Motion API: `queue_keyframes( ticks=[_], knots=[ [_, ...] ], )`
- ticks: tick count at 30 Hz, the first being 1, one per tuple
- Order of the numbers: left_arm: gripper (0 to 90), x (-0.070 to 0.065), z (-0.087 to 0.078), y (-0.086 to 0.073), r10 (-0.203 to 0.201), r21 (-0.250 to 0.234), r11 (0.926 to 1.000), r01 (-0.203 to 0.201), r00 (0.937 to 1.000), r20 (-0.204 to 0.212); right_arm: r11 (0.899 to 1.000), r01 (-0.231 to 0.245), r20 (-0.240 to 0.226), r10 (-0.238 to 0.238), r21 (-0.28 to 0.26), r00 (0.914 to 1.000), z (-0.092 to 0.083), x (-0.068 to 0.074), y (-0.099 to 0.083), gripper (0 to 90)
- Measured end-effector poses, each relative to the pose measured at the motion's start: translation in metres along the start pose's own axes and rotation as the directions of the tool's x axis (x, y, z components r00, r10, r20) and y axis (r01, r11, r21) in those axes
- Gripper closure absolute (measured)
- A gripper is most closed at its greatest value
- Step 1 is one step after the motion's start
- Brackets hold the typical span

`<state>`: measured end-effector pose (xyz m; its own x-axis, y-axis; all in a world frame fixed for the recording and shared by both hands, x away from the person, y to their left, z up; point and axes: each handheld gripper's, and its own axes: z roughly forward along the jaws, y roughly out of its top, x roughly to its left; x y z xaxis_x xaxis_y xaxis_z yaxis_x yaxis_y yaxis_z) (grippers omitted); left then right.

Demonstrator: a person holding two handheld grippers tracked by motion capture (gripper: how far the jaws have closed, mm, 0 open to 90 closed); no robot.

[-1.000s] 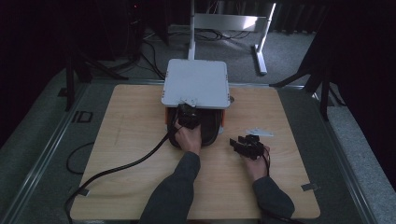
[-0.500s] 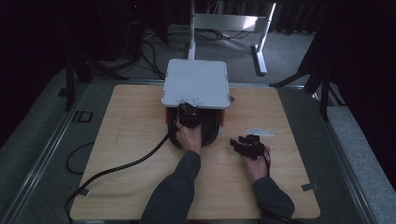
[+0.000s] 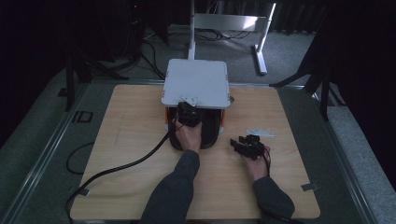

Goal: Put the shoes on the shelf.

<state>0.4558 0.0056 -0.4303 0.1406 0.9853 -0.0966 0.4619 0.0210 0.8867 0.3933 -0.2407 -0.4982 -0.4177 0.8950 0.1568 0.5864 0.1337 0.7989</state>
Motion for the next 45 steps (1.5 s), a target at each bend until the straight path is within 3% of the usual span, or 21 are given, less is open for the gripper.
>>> queue_keyframes(
  ticks=[5,15,18,20,25,28,31,33,34,35,39,45],
  knots=[
    [47.1,0.005,-0.006,-0.002,-0.020,0.010,0.9998,0.019,0.9997,0.018,1.000,-0.001,0.001,0.001,0.000,1.0000,0.000,0.000,0.000,51.1],
    [42.0,0.012,-0.015,-0.014,0.026,0.054,0.9982,-0.028,0.9986,0.047,1.000,-0.002,0.002,0.002,-0.001,1.0000,0.000,0.000,0.000,49.7],
    [42.0,0.014,-0.020,-0.015,0.038,0.058,0.9974,-0.042,0.9966,0.073,1.000,0.001,0.003,-0.001,0.000,1.0000,0.000,0.000,0.000,49.1],
    [42.9,0.017,-0.023,-0.016,0.034,0.056,0.9976,-0.041,0.9924,0.118,1.000,0.001,0.004,-0.001,0.002,1.0000,0.000,0.001,0.000,48.6],
    [42.9,0.024,-0.031,-0.017,0.087,0.056,0.9937,-0.097,0.9834,0.159,1.000,0.005,0.005,-0.005,0.005,1.0000,0.001,0.001,0.000,48.4],
    [42.9,0.029,-0.035,-0.017,0.072,0.055,0.9950,-0.083,0.9799,0.186,1.000,0.005,0.004,-0.005,0.005,1.0000,0.001,0.001,0.000,48.3],
    [42.9,0.031,-0.044,-0.019,0.122,0.061,0.9885,-0.138,0.9685,0.217,1.000,0.006,0.005,-0.006,0.002,1.0000,0.001,0.001,0.000,48.1],
    [42.4,0.030,-0.050,-0.021,0.166,0.059,0.9810,-0.185,0.9574,0.236,1.000,0.007,0.006,-0.007,0.003,1.0000,0.001,0.001,0.001,48.0],
    [42.2,0.030,-0.050,-0.021,0.166,0.059,0.9810,-0.185,0.9574,0.236,1.000,0.007,0.006,-0.007,0.003,1.0000,0.001,0.001,0.001,48.0],
    [42.2,0.033,-0.055,-0.023,0.170,0.061,0.9794,-0.192,0.9496,0.263,1.000,0.005,0.005,-0.006,0.003,1.0000,0.001,0.001,0.001,47.9],
    [42.3,0.045,-0.065,-0.027,0.150,0.048,0.9841,-0.171,0.9458,0.288,1.000,0.014,0.009,-0.014,0.005,0.9999,0.001,0.002,0.001,47.8],
    [41.8,0.059,-0.084,-0.030,0.164,0.027,0.9835,-0.179,0.9437,0.287,1.000,0.014,0.008,-0.014,0.009,0.9999,0.002,0.002,0.001,47.7]
  ],
)
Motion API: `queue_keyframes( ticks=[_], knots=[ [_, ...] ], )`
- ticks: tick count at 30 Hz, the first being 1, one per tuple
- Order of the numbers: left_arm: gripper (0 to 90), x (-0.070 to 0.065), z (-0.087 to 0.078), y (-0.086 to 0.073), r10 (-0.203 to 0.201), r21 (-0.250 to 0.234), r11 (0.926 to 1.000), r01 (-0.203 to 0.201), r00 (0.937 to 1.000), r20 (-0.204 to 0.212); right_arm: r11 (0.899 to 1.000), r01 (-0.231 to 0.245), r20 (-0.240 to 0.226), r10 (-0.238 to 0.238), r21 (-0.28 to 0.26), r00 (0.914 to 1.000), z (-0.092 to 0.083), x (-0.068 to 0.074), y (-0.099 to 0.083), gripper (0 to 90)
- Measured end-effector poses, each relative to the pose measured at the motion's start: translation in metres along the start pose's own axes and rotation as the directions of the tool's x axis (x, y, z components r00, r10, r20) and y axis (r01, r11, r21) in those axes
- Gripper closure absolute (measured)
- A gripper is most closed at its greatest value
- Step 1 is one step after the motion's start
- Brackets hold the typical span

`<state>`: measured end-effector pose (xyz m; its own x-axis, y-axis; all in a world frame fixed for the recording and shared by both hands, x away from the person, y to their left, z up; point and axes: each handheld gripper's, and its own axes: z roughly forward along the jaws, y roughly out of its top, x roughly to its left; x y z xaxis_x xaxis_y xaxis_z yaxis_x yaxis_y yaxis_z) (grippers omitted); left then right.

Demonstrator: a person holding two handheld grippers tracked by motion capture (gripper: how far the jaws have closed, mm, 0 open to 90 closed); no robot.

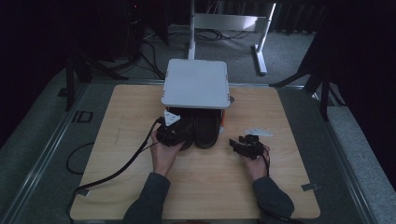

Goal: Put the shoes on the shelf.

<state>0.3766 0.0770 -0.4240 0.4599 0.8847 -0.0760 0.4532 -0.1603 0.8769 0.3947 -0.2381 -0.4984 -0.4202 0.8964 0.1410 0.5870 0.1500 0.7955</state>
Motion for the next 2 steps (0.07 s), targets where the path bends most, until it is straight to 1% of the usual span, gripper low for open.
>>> queue_keyframes(
  ticks=[1,2],
  knots=[
    [41.8,0.0000,0.0000,0.0000,0.000,0.000,1.0000,0.000,1.0000,0.000,1.000,0.000,0.000,0.000,0.000,1.0000,0.0000,0.0000,0.0000,47.7],
    [41.8,0.0010,-0.0067,-0.0021,0.008,-0.002,1.0000,-0.009,0.9999,-0.007,1.000,0.002,0.000,-0.002,0.000,1.0000,0.0001,-0.0001,0.0001,47.8]
  ],
)
